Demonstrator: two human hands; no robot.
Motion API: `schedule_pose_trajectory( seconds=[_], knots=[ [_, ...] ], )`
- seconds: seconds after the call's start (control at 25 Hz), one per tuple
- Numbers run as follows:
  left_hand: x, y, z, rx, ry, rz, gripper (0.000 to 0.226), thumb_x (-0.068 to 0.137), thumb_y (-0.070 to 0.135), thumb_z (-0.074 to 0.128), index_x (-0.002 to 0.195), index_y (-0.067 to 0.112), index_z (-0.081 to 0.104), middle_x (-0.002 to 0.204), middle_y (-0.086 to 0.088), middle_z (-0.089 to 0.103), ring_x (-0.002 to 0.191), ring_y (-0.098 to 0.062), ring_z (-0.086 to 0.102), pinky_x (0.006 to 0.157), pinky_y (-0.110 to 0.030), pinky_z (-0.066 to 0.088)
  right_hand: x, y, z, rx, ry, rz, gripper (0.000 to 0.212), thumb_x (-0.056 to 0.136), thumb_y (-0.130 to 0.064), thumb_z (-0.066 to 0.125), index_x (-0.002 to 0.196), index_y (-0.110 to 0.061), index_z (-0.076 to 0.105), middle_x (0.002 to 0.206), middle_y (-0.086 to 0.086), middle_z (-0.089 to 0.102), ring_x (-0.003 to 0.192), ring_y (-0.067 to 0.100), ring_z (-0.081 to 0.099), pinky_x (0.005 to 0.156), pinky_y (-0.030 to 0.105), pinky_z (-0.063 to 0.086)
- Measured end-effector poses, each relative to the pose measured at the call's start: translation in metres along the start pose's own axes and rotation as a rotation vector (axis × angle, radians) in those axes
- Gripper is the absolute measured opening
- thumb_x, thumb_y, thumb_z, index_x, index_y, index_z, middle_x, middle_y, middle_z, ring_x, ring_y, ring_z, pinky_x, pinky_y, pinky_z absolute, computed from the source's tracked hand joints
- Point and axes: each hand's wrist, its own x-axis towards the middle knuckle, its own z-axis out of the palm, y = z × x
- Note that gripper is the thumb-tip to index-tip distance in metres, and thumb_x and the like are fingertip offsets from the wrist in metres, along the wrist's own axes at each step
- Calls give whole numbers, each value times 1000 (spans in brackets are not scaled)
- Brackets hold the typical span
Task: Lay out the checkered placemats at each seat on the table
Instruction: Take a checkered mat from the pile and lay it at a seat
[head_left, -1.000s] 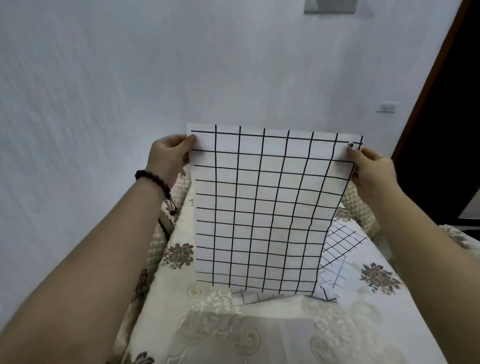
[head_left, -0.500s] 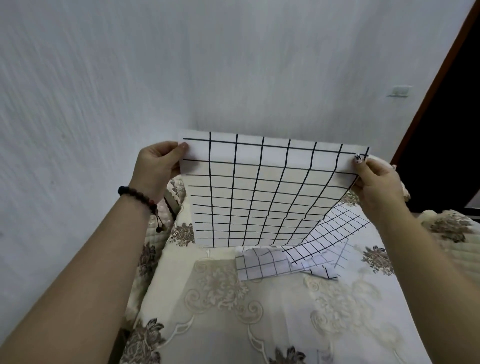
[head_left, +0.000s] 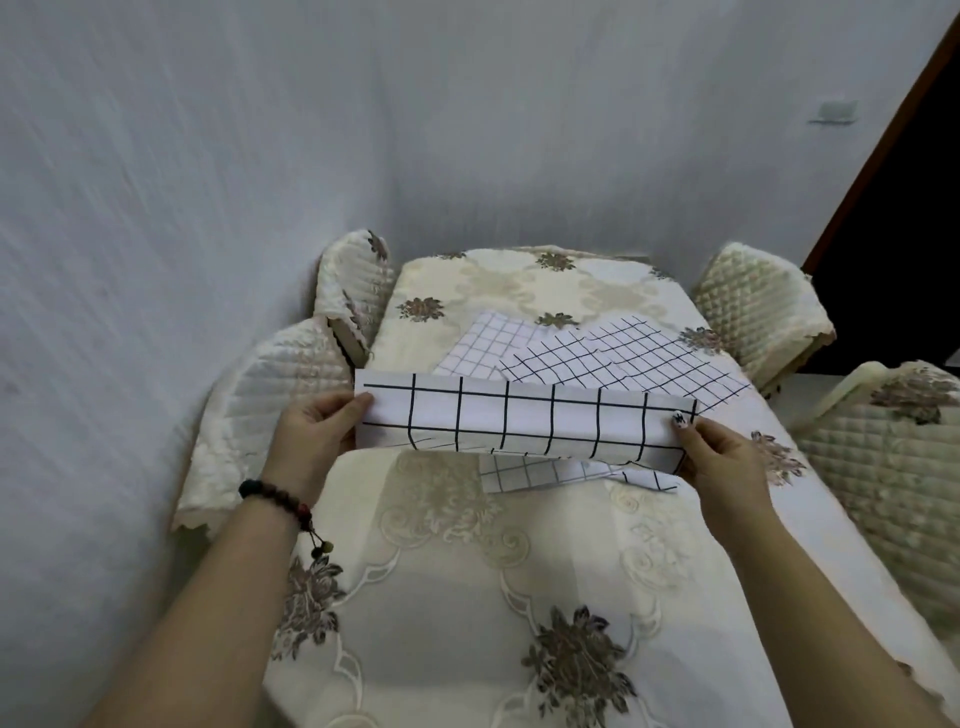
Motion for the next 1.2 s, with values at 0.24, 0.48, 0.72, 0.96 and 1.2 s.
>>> schedule_pose_trajectory(
  seconds=[0.24,0.48,0.72,0.96,1.2],
  knots=[
    [-36,-46,-21,119,47,-76,8,84,10,66,84,3,70,72,-5,72,63,-16,64,54,-24,55,-45,44,-18,-73,10,121,22,91,-16,58,79,2,63,79,13,53,76,24,46,70,42,42],
    [-58,-77,-35,216,72,-150,12,80,17,70,69,16,74,65,5,71,62,-12,61,60,-25,52,-74,68,-28,-126,21,143,22,91,-13,57,71,-5,62,54,-8,56,55,11,48,60,33,37],
    [-52,-98,-36,216,124,-215,8,80,17,71,74,13,71,75,-6,71,75,-25,62,77,-41,52,-56,89,-24,-242,-12,149,27,90,-19,60,75,3,61,67,11,51,65,20,43,65,31,31],
    [-46,-145,-45,294,95,-387,9,84,13,68,78,5,69,77,-12,69,76,-26,61,69,-39,51,-32,139,-9,-418,-38,292,28,86,-22,65,72,2,64,57,5,47,61,20,39,61,29,28],
    [-48,-177,-52,507,88,-445,14,82,7,68,69,6,67,69,-7,64,71,-24,59,73,-37,49,-35,172,-6,-582,-61,395,28,83,-22,68,63,-3,61,54,5,47,57,20,41,56,30,27]
  ],
)
